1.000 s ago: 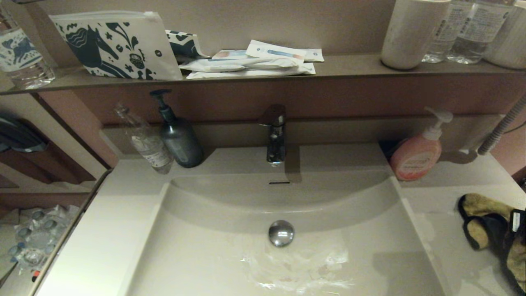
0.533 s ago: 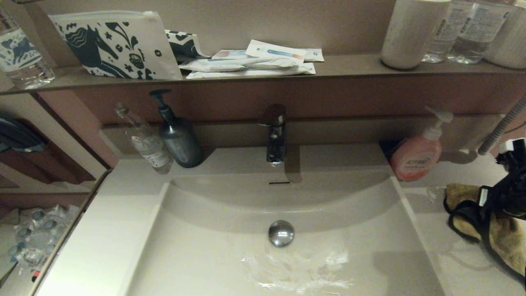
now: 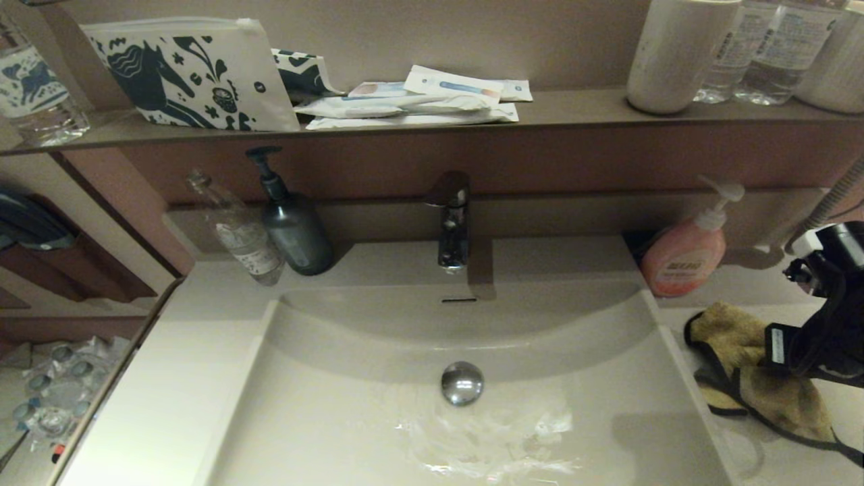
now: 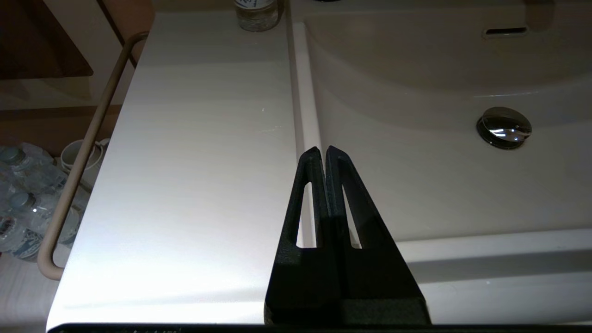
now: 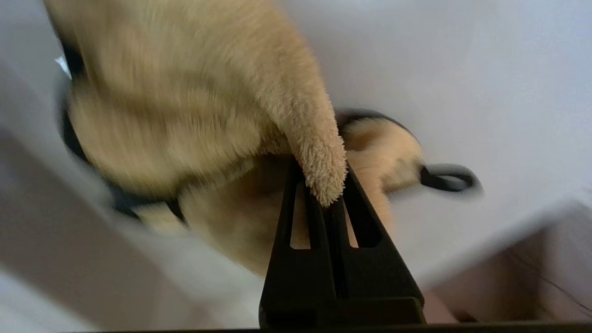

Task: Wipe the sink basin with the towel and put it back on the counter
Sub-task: Wipe the sink

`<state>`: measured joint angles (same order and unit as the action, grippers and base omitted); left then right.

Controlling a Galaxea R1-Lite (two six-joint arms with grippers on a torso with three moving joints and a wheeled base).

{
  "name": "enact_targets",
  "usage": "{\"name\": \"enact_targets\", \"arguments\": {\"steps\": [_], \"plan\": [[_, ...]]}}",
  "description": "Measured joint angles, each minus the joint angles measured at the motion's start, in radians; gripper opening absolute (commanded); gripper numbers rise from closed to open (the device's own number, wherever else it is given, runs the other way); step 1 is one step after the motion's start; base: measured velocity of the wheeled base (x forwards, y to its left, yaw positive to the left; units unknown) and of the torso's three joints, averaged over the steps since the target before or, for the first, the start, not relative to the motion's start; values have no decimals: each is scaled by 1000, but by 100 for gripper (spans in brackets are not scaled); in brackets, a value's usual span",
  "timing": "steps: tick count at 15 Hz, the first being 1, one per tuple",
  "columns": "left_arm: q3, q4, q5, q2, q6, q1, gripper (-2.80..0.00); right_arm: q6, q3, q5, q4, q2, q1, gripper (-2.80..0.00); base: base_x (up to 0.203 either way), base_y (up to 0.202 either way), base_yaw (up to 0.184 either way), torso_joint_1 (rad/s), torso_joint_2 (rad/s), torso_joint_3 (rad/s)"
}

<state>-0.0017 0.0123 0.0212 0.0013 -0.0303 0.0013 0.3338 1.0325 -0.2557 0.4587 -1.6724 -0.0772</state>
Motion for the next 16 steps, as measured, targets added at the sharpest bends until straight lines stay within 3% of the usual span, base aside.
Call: {"name": "enact_targets", "arguments": {"steps": [2,9,16], "plan": [[0,0,0,0,1,0,-280,-41,-16,-3,78,29,-27,-280,0,0,0,0,0,0],[0,0,0,0,0,0,-280,-236,-67,-4,125,134,-190,-280,0,0,0,0,0,0],[0,0,0,0,0,0,-280,-255,59,11,404,288,-257,-280,0,0,0,0,0,0]]}}
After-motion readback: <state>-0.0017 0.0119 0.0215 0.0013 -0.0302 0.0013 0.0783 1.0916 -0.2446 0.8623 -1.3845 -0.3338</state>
